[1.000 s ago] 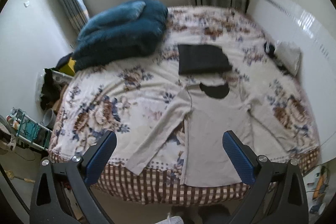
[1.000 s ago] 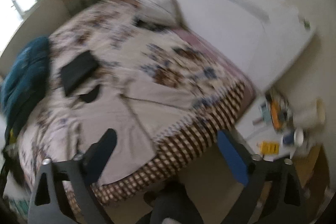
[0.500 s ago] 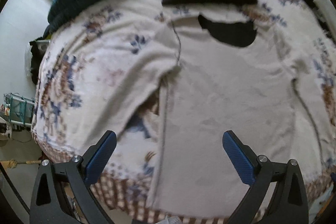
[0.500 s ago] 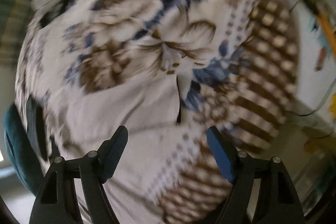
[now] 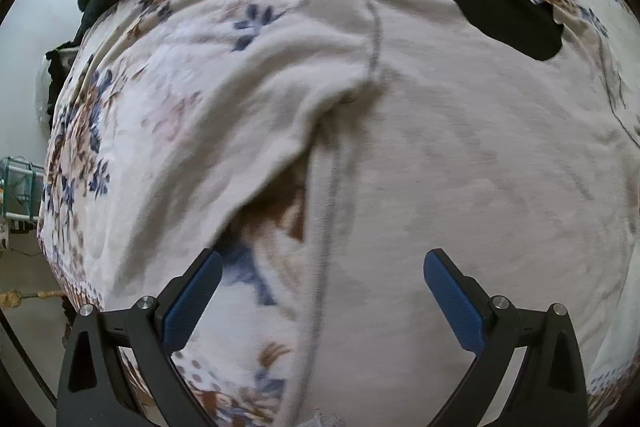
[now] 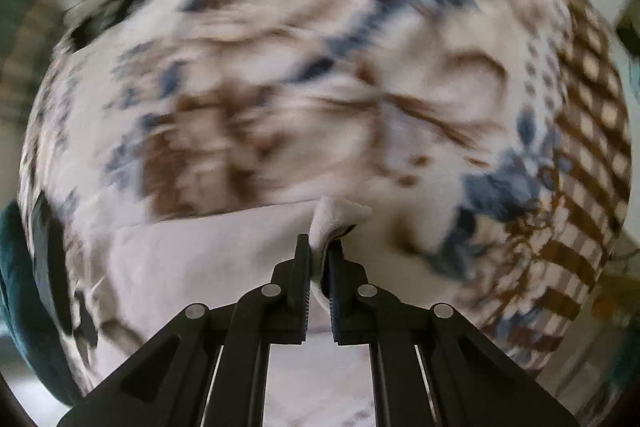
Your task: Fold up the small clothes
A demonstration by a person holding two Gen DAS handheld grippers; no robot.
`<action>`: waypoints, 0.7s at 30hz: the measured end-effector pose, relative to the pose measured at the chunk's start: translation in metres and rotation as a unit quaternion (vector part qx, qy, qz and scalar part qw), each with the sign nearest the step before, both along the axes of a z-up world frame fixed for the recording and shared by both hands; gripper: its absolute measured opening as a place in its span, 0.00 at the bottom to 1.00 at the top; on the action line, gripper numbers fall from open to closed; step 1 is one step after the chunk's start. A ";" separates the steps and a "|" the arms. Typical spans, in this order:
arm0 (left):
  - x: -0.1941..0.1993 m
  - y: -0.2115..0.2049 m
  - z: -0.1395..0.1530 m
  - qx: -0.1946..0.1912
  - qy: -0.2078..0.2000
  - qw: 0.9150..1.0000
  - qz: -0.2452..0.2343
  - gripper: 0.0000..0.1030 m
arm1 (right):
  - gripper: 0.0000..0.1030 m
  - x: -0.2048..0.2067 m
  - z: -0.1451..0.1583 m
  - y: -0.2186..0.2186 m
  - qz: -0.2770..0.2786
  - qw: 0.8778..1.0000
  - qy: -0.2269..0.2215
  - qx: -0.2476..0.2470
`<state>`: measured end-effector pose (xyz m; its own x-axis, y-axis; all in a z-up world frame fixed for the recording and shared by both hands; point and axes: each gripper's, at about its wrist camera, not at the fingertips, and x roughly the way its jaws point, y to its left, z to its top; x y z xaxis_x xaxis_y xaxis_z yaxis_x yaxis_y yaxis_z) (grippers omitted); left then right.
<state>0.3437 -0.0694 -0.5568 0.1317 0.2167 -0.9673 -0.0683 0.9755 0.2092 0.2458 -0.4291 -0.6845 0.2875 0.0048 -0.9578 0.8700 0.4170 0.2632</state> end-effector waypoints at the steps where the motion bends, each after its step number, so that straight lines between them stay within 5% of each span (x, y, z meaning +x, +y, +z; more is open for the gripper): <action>1: -0.003 0.007 0.003 -0.001 -0.001 1.000 0.004 1.00 | 0.08 0.011 0.011 0.013 0.020 1.000 -0.005 -0.009; 4: -0.012 0.032 0.014 -0.003 -0.010 1.000 0.018 1.00 | 0.07 0.059 0.058 0.078 0.124 0.991 -0.023 -0.044; 7: -0.025 0.062 0.028 0.005 -0.024 0.999 0.035 1.00 | 0.07 0.105 0.096 0.175 0.262 0.963 -0.032 -0.062; 10: -0.040 0.098 0.040 0.017 -0.035 0.997 0.060 1.00 | 0.07 0.125 0.104 0.294 0.416 0.906 -0.019 -0.074; 15: -0.069 0.158 0.044 0.038 -0.037 0.993 0.110 1.00 | 0.07 0.106 0.045 0.465 0.615 0.781 0.040 -0.104; 19: -0.089 0.195 0.036 0.051 -0.029 0.988 0.141 1.00 | 0.07 0.069 0.000 0.528 0.684 0.716 0.087 -0.113; 21: -0.098 0.210 0.030 0.052 -0.021 0.986 0.158 1.00 | 0.07 0.061 -0.015 0.539 0.694 0.704 0.109 -0.107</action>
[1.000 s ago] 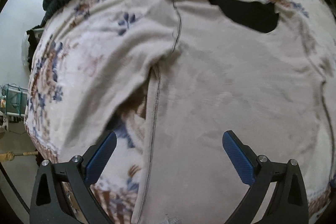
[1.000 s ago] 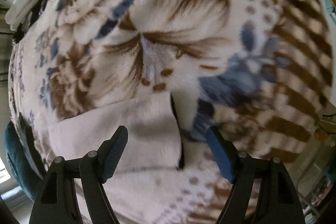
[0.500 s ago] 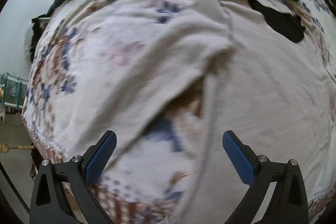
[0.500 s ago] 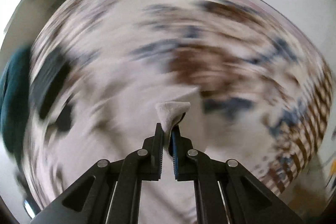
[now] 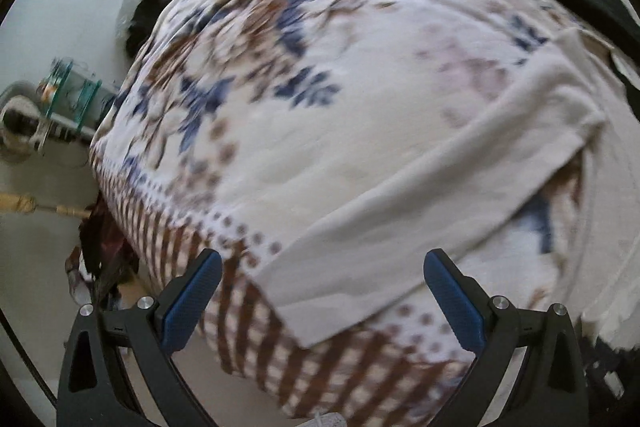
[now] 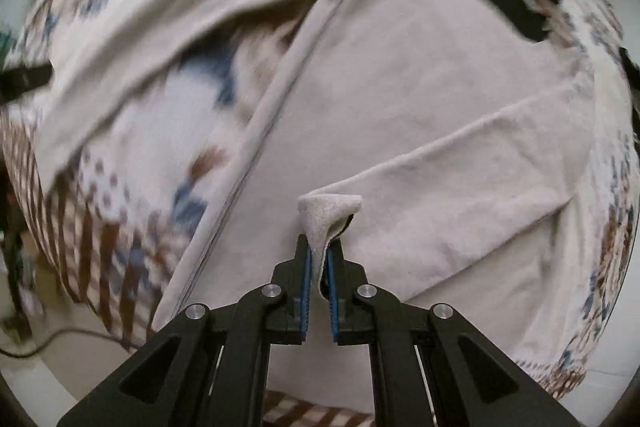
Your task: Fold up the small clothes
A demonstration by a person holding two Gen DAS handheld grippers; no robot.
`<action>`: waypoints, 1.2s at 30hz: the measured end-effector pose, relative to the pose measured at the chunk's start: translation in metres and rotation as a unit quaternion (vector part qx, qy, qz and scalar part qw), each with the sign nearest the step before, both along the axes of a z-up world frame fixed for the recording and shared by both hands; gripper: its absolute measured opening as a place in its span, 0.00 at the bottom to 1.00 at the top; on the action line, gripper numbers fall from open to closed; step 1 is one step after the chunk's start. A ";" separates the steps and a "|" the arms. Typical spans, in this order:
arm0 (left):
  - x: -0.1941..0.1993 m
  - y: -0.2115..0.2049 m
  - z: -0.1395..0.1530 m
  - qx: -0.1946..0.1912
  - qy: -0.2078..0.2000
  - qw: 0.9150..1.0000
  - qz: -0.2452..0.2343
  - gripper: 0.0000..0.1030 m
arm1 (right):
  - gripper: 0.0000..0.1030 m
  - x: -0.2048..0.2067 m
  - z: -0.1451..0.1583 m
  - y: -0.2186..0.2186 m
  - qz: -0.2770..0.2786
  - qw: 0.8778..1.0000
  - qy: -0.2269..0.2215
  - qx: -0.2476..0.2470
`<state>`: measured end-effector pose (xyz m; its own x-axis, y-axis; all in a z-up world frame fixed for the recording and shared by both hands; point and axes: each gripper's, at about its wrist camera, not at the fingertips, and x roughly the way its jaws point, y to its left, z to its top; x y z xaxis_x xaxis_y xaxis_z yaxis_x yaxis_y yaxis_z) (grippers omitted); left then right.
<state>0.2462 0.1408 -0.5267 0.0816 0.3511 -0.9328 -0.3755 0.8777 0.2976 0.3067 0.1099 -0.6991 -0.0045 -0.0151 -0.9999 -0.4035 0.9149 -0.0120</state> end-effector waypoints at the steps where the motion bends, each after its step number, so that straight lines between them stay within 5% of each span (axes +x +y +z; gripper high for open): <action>1: -0.004 0.006 -0.002 -0.001 0.002 1.000 0.007 1.00 | 0.07 -0.003 -0.004 0.005 0.002 1.000 0.006 -0.003; 5: -0.018 0.030 -0.009 -0.015 0.010 0.999 0.039 1.00 | 0.12 0.000 -0.021 0.011 0.007 0.999 0.029 -0.018; 9: -0.043 0.062 -0.008 -0.072 -0.011 0.993 0.090 1.00 | 0.48 0.024 -0.020 -0.032 -0.082 0.988 0.104 0.084; 11: -0.054 0.076 -0.015 -0.116 -0.013 0.986 0.116 1.00 | 0.52 0.033 -0.013 -0.065 -0.135 0.979 0.104 0.110; 14: -0.069 0.097 -0.033 -0.184 -0.021 0.967 0.175 0.99 | 0.52 0.043 -0.011 -0.112 -0.204 0.966 0.098 0.123; 20: -0.071 0.114 -0.082 -0.301 -0.044 0.913 0.272 0.99 | 0.52 0.038 -0.016 -0.173 -0.289 0.947 0.092 0.106; 21: -0.066 0.112 -0.092 -0.307 -0.038 0.909 0.279 0.90 | 0.52 0.037 -0.015 -0.177 -0.295 0.945 0.090 0.104; 23: -0.060 0.107 -0.094 -0.284 -0.040 0.916 0.280 0.67 | 0.52 0.040 -0.013 -0.190 -0.304 0.944 0.085 0.100; 25: -0.053 0.098 -0.082 -0.253 -0.050 0.928 0.268 0.11 | 0.52 0.042 -0.010 -0.195 -0.308 0.943 0.081 0.099; 26: -0.050 0.091 -0.071 -0.236 -0.059 0.937 0.251 0.05 | 0.52 0.042 -0.008 -0.200 -0.309 0.943 0.079 0.100; 29: -0.039 0.071 -0.038 -0.203 -0.080 0.956 0.198 0.05 | 0.52 0.040 -0.002 -0.220 -0.308 0.943 0.073 0.104; 33: -0.013 0.009 0.016 -0.168 -0.100 0.979 0.053 0.05 | 0.52 0.027 -0.004 -0.236 -0.313 0.941 0.071 0.109; 36: 0.000 -0.057 0.050 -0.164 -0.110 0.977 -0.086 0.05 | 0.52 0.011 -0.003 -0.266 -0.331 0.935 0.071 0.110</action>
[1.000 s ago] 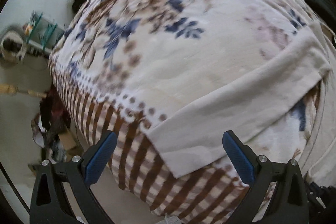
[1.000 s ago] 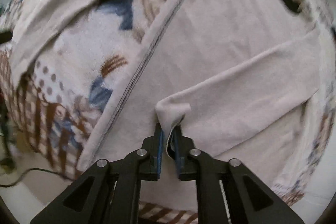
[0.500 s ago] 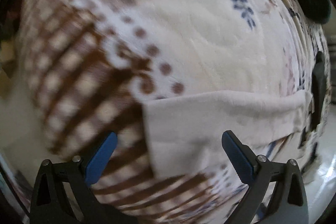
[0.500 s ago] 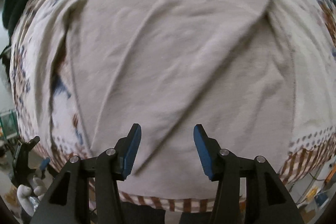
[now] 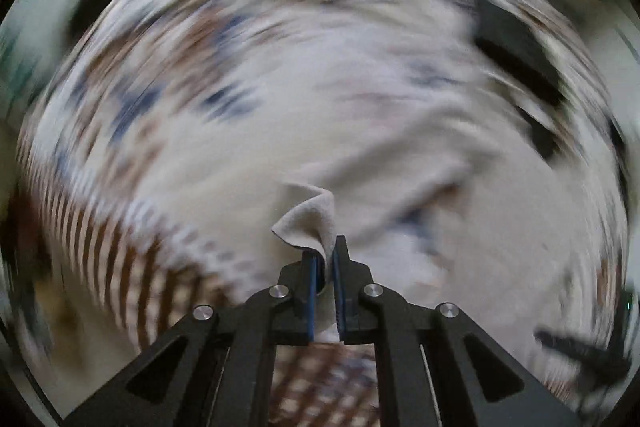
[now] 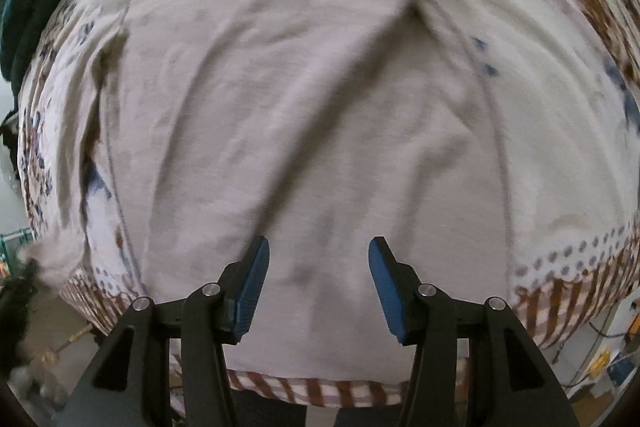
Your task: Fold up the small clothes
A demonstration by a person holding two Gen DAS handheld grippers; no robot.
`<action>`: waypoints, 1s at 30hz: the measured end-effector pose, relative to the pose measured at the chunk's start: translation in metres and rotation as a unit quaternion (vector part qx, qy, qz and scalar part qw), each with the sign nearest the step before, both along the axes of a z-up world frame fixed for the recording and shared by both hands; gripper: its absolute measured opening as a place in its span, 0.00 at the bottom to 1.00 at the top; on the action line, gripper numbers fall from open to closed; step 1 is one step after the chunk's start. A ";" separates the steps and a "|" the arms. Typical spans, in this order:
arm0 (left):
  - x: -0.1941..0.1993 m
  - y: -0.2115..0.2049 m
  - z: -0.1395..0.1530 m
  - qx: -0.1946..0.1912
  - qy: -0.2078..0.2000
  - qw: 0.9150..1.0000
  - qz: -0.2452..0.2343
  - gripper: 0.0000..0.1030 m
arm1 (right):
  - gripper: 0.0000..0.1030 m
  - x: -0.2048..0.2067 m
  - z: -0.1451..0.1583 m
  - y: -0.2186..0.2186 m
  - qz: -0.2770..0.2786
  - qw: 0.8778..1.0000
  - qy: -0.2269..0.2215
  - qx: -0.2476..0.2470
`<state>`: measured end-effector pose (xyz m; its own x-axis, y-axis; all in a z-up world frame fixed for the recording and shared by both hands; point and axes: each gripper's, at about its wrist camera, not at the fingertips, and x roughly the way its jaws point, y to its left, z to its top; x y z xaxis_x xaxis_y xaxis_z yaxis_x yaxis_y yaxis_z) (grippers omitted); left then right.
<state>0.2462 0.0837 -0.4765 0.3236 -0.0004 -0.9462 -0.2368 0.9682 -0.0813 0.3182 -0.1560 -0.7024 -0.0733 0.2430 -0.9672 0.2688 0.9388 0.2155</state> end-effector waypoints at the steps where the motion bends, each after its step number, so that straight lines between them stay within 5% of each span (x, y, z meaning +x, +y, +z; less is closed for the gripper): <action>1: 0.001 -0.027 0.010 0.000 -0.011 0.999 -0.049 0.05 | 0.52 -0.004 0.003 -0.013 -0.012 1.000 0.003 0.002; 3: 0.002 -0.091 0.021 -0.009 -0.032 0.988 -0.152 0.05 | 0.52 -0.013 0.008 -0.037 -0.031 0.999 0.006 0.002; 9: -0.016 -0.225 0.001 -0.061 -0.015 0.942 -0.331 0.05 | 0.52 -0.058 0.008 -0.090 -0.084 0.996 0.011 -0.018; 13: -0.036 -0.276 -0.023 -0.066 0.014 0.918 -0.391 0.06 | 0.52 -0.086 0.013 -0.139 -0.118 0.992 0.014 -0.029; 16: -0.044 -0.295 -0.040 -0.060 0.030 0.912 -0.405 0.09 | 0.52 -0.102 0.018 -0.177 -0.132 0.991 0.016 -0.031; 20: -0.035 -0.297 -0.058 -0.070 0.056 0.921 -0.380 0.19 | 0.52 -0.120 0.021 -0.203 -0.144 0.989 0.023 -0.014; 21: -0.031 -0.294 -0.060 -0.077 0.060 0.924 -0.369 0.35 | 0.52 -0.124 0.018 -0.197 -0.147 0.989 0.023 -0.007; 22: -0.027 -0.289 -0.063 -0.081 0.067 0.929 -0.355 0.62 | 0.52 -0.127 0.021 -0.202 -0.151 0.988 0.021 0.007; 24: -0.018 -0.273 -0.065 -0.078 0.076 0.941 -0.322 0.86 | 0.52 -0.129 0.027 -0.204 -0.154 0.988 0.012 0.029; 30: -0.004 -0.182 -0.058 -0.037 0.077 0.977 -0.195 0.86 | 0.56 -0.106 0.040 -0.172 -0.119 0.985 -0.031 0.117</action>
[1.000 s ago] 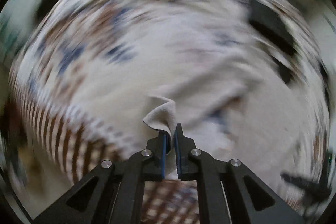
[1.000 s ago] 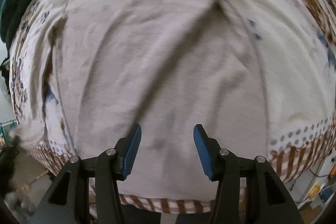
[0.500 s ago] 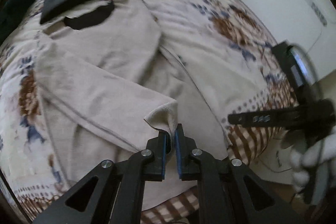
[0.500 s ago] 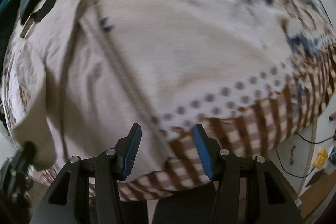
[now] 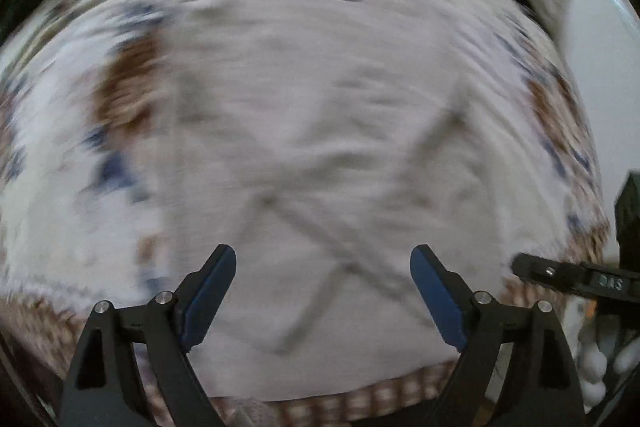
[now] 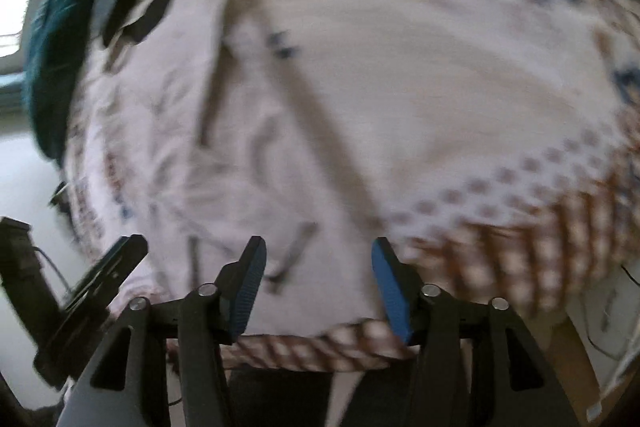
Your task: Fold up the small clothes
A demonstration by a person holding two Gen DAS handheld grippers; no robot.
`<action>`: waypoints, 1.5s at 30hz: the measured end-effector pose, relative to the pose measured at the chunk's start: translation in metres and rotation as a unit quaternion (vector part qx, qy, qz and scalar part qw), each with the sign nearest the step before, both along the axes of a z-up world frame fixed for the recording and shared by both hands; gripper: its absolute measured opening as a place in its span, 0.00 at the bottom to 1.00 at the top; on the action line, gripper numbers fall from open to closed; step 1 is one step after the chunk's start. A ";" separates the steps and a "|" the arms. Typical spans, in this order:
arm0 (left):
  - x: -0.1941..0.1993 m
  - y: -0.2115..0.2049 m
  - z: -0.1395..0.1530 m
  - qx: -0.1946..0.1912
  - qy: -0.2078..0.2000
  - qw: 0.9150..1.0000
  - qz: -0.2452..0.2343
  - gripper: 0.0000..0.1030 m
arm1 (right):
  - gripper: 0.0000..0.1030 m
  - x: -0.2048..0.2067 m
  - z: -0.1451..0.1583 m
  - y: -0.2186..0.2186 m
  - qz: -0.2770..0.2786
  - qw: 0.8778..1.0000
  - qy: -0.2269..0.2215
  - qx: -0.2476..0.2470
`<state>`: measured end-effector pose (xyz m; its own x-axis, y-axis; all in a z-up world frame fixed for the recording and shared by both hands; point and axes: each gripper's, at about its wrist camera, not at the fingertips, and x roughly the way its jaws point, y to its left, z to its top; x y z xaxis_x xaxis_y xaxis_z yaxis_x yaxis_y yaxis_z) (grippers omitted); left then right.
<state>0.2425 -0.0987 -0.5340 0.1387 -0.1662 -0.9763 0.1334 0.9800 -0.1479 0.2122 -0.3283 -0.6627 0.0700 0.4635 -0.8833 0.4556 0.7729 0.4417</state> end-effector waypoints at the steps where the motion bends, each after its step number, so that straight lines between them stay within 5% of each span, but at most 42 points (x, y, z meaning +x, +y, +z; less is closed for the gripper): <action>1: -0.001 0.022 0.000 0.011 0.000 1.000 0.028 0.86 | 0.56 0.006 -0.001 0.006 0.010 1.000 -0.001 0.006; 5: -0.015 0.085 -0.011 0.048 0.021 0.993 0.101 0.86 | 0.56 0.018 -0.017 0.030 0.043 0.999 0.004 -0.008; 6: -0.023 0.100 -0.015 0.058 0.033 0.991 0.117 0.86 | 0.49 0.017 -0.023 0.032 0.050 0.999 0.009 -0.018; 7: -0.030 0.109 -0.018 0.064 0.040 0.989 0.124 0.86 | 0.19 0.014 -0.028 0.038 0.051 0.998 0.008 -0.031; 8: -0.036 0.116 -0.021 0.067 0.047 0.988 0.128 0.86 | 0.06 0.008 -0.030 0.039 0.055 0.996 0.012 -0.063; 9: -0.043 0.122 -0.023 0.067 0.054 0.988 0.131 0.86 | 0.03 0.001 -0.031 0.036 0.059 0.994 0.021 -0.087; 14: -0.071 0.128 -0.042 0.041 0.097 0.986 0.129 0.86 | 0.06 -0.020 -0.024 0.012 0.061 0.995 0.046 -0.061; 18: -0.084 0.121 -0.064 -0.013 0.137 0.982 0.127 0.83 | 0.43 -0.042 -0.002 -0.033 0.047 0.996 0.052 -0.050; 20: -0.089 0.117 -0.070 -0.039 0.145 0.981 0.121 0.68 | 0.45 -0.053 -0.001 -0.053 0.036 0.996 0.066 -0.052; 22: -0.093 0.108 -0.075 -0.053 0.153 0.981 0.105 0.37 | 0.46 -0.060 -0.007 -0.067 0.030 0.995 0.080 -0.048; 24: -0.092 0.097 -0.080 -0.051 0.163 0.981 0.088 0.20 | 0.48 -0.069 -0.017 -0.075 0.034 0.994 0.097 -0.029; 27: -0.097 0.088 -0.078 -0.056 0.163 0.982 0.079 0.05 | 0.49 -0.077 -0.032 -0.077 0.033 0.993 0.113 0.010; 29: -0.099 0.087 -0.073 -0.068 0.161 0.980 0.092 0.04 | 0.44 -0.084 -0.035 -0.083 0.012 0.993 0.114 0.029; 31: -0.091 0.094 -0.066 -0.084 0.161 0.977 0.110 0.03 | 0.07 -0.090 -0.031 -0.082 -0.002 0.994 0.099 0.034; 35: -0.077 0.113 -0.050 -0.115 0.161 0.969 0.151 0.02 | 0.06 -0.092 -0.008 -0.080 -0.004 0.996 0.078 0.035; 40: -0.052 0.131 -0.022 -0.177 0.162 0.946 0.219 0.02 | 0.06 -0.084 0.032 -0.083 -0.025 0.996 0.056 0.067; 45: 0.012 0.139 -0.006 -0.228 0.132 0.930 0.255 0.02 | 0.06 -0.034 0.069 -0.095 -0.051 0.994 0.020 0.095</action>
